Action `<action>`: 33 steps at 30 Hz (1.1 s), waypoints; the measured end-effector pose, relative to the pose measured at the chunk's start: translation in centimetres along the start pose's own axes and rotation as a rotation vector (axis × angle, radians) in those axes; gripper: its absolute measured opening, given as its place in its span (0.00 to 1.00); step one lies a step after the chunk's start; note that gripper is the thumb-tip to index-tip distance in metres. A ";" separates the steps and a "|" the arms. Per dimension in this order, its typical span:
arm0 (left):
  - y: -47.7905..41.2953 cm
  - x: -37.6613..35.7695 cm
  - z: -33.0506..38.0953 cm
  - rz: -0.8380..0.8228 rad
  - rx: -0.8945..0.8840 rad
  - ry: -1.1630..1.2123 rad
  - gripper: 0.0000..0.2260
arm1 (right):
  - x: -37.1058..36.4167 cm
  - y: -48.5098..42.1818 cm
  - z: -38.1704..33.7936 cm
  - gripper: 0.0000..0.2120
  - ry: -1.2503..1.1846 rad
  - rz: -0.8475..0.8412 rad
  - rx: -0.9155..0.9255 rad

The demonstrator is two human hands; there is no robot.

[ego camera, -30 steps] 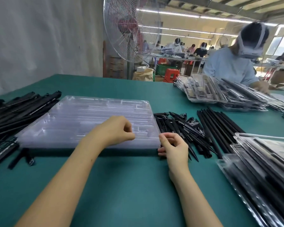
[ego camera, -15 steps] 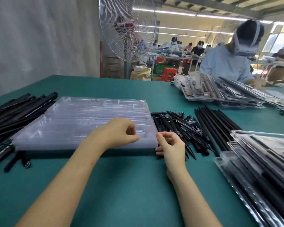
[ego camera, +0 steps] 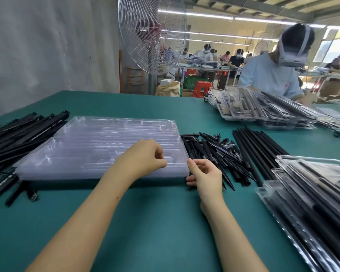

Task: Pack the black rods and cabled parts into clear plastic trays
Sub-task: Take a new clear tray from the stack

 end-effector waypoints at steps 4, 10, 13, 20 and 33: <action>0.0 0.0 0.2 0.004 -0.003 -0.044 0.06 | 0.0 0.1 -0.1 0.04 -0.005 -0.006 0.008; -0.2 -0.1 0.4 -0.010 -0.037 -0.140 0.07 | 0.0 0.1 -0.1 0.04 -0.006 -0.004 0.022; -0.1 -0.1 0.4 -0.001 -0.049 -0.139 0.08 | 0.1 0.1 -0.1 0.04 -0.007 -0.006 0.020; -0.6 -0.3 0.6 -0.012 -0.127 -0.252 0.07 | 0.0 0.1 0.0 0.04 -0.017 -0.004 0.010; -1.5 -2.5 -0.8 -0.073 -0.197 -0.105 0.18 | -0.1 0.2 -0.2 0.07 0.020 -0.068 0.026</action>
Point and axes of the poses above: each hand's wrist, its own y-axis away from the middle knuckle, its own x-axis out of the back of the hand, z = x × y, the point moved 3 cm from there along -y, towards the middle knuckle, and after that the axes turned 11 degrees about y, right-handed, at the moved point
